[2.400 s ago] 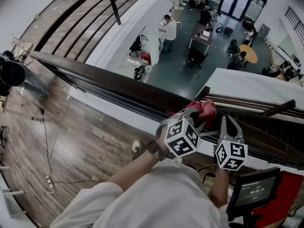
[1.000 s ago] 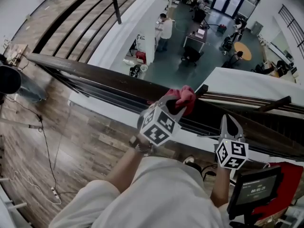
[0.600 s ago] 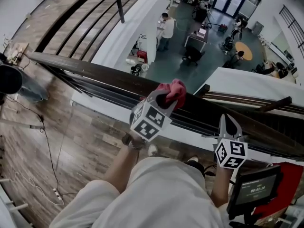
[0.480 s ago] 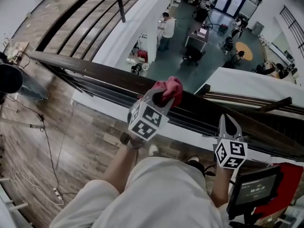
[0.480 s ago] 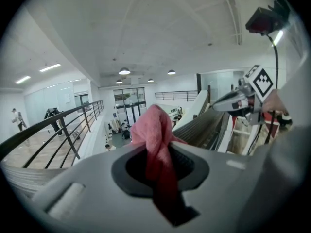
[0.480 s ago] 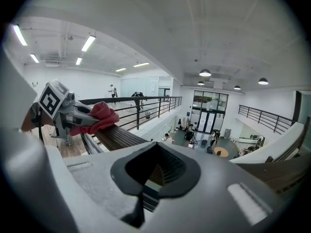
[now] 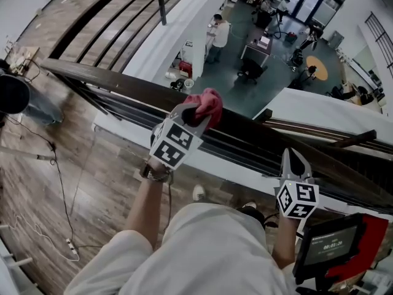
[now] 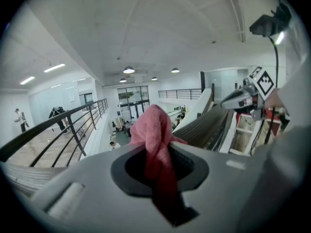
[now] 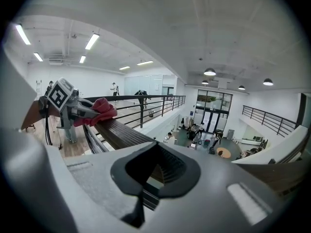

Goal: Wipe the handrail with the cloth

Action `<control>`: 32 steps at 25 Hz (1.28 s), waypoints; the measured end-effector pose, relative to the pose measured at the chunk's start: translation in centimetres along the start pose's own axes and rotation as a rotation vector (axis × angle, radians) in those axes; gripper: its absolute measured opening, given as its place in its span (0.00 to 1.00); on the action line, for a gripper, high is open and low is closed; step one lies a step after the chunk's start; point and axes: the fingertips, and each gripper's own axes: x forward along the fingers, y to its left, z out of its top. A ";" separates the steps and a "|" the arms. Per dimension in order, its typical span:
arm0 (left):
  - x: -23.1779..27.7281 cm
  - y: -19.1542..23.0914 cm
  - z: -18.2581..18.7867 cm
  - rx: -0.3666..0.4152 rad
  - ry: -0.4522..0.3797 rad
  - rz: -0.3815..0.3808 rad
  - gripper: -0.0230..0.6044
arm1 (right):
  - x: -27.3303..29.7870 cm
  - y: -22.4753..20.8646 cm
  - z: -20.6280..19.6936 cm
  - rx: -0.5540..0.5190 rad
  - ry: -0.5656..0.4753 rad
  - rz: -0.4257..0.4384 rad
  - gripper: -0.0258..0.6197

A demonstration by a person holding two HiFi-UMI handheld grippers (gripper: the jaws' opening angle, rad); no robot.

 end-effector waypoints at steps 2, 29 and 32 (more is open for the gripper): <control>-0.3 0.4 0.0 -0.023 0.002 -0.031 0.13 | 0.1 0.3 0.2 -0.005 0.000 0.007 0.04; -3.5 4.7 -1.9 -0.089 -0.035 0.164 0.15 | 0.3 1.2 -0.2 -0.002 0.002 0.045 0.04; -3.5 4.8 -2.1 -0.106 -0.032 0.214 0.16 | 0.2 1.1 -0.4 0.002 -0.003 0.047 0.04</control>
